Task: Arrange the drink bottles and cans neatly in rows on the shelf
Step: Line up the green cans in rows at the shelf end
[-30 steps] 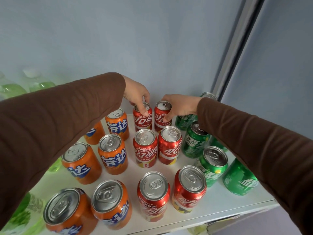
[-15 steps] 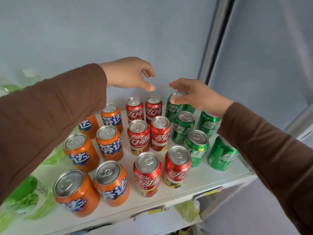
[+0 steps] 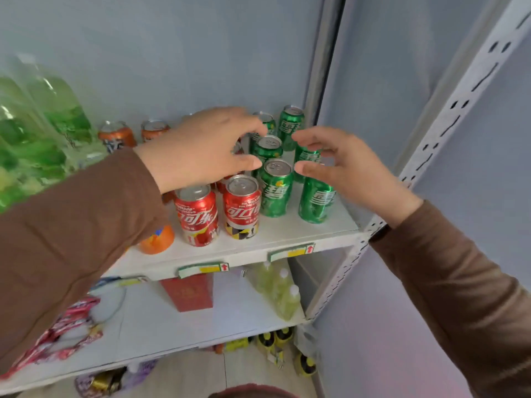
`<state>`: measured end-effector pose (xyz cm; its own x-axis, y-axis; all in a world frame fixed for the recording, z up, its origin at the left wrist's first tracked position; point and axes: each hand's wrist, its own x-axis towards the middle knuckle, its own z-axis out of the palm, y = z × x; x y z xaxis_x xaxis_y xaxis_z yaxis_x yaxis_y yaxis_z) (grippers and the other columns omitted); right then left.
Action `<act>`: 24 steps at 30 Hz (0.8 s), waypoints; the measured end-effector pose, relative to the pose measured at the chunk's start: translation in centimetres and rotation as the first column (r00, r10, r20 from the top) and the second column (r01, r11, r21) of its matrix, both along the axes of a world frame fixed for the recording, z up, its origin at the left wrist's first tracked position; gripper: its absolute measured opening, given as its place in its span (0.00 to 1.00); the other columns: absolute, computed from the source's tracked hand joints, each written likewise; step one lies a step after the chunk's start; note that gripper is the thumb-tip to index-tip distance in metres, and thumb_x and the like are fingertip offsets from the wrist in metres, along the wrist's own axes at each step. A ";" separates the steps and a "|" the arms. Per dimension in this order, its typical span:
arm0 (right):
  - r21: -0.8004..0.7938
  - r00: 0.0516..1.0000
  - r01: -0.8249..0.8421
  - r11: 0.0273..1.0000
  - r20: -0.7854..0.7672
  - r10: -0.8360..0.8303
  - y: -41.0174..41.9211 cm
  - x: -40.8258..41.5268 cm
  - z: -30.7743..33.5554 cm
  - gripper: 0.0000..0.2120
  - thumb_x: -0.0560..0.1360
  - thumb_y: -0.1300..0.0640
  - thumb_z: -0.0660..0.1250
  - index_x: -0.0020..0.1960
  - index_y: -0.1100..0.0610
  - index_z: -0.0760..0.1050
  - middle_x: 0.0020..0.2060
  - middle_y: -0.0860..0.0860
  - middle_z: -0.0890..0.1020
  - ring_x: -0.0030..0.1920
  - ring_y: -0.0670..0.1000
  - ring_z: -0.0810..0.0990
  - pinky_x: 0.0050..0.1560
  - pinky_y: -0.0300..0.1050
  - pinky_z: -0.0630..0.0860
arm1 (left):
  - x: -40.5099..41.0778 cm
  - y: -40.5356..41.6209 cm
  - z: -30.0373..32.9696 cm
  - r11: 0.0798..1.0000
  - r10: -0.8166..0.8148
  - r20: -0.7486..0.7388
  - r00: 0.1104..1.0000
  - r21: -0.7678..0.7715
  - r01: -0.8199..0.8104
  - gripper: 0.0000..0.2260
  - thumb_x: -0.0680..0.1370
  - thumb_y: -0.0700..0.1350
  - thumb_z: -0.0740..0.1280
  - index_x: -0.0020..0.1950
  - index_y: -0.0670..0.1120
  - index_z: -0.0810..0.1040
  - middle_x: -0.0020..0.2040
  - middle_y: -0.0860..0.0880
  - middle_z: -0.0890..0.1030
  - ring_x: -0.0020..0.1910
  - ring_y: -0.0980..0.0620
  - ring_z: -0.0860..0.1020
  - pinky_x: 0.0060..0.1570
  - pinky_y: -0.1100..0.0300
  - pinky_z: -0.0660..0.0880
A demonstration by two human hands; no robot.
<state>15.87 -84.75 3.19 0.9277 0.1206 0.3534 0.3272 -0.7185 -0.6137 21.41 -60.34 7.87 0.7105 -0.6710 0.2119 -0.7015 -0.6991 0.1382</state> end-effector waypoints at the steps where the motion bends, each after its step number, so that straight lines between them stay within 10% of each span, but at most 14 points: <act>1: -0.003 1.000 -0.009 1.000 0.015 0.009 -0.4 -1.0 -0.6 0.22 0.76 0.53 0.75 0.69 0.50 0.77 0.60 0.48 0.82 0.59 0.49 0.80 0.65 0.52 0.77 | -1.4 -0.3 -0.8 1.000 0.015 0.026 1.000 -0.002 -0.015 0.23 0.77 0.55 0.68 0.72 0.54 0.72 0.66 0.50 0.76 0.65 0.48 0.73 0.62 0.54 0.68; 24: -0.412 0.985 0.009 0.911 -0.154 -0.080 -3.0 -10.8 -20.8 0.39 0.80 0.61 0.64 0.84 0.47 0.48 0.50 0.56 0.73 0.39 0.54 0.69 0.36 0.53 0.76 | -15.1 -6.7 -25.5 0.904 0.343 0.068 0.937 0.247 -0.348 0.49 0.74 0.43 0.72 0.82 0.48 0.38 0.48 0.47 0.78 0.43 0.46 0.76 0.29 0.55 0.61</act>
